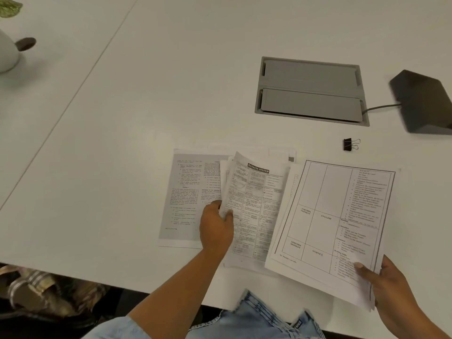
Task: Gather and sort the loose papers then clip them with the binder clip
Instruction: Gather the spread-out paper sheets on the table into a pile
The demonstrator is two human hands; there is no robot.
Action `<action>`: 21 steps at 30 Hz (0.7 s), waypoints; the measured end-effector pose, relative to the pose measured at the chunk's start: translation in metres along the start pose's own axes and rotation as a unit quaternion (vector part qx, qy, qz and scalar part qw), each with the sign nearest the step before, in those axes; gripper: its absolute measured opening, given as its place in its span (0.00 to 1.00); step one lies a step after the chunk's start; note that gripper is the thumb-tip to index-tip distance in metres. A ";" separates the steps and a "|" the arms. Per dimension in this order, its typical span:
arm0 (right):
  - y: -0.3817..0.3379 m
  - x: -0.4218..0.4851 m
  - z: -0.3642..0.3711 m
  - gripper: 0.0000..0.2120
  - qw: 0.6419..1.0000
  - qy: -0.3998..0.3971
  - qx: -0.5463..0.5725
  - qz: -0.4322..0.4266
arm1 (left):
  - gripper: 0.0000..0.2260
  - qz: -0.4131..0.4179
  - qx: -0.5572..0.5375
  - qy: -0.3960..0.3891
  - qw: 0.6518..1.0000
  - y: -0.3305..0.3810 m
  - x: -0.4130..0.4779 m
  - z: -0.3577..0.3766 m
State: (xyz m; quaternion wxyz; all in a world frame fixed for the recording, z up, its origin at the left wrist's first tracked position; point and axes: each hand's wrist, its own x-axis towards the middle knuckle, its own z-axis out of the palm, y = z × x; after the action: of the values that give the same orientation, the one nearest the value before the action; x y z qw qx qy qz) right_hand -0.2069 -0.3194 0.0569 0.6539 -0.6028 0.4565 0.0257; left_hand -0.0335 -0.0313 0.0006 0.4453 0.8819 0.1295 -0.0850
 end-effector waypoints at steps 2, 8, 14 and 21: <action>-0.001 -0.002 0.000 0.35 1.000 0.005 -0.012 -0.007 | 0.17 -0.004 0.030 0.007 1.000 0.003 0.006 0.005; -0.006 -0.004 -0.002 0.23 1.000 0.011 -0.005 -0.023 | 0.26 -0.027 0.141 0.005 0.990 0.022 0.028 0.015; -0.005 -0.008 -0.006 0.36 0.999 0.018 -0.002 -0.038 | 0.30 -0.017 0.200 0.011 0.980 0.024 0.031 0.016; 0.002 -0.006 -0.011 0.22 0.999 0.014 0.022 -0.035 | 0.08 0.002 0.109 0.022 0.994 0.021 0.018 0.008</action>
State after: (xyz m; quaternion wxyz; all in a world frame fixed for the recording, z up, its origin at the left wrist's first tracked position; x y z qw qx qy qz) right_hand -0.2182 -0.3250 0.0609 0.6606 -0.6045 0.4449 -0.0158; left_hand -0.0104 -0.0468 0.0072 0.3433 0.9273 0.1275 -0.0779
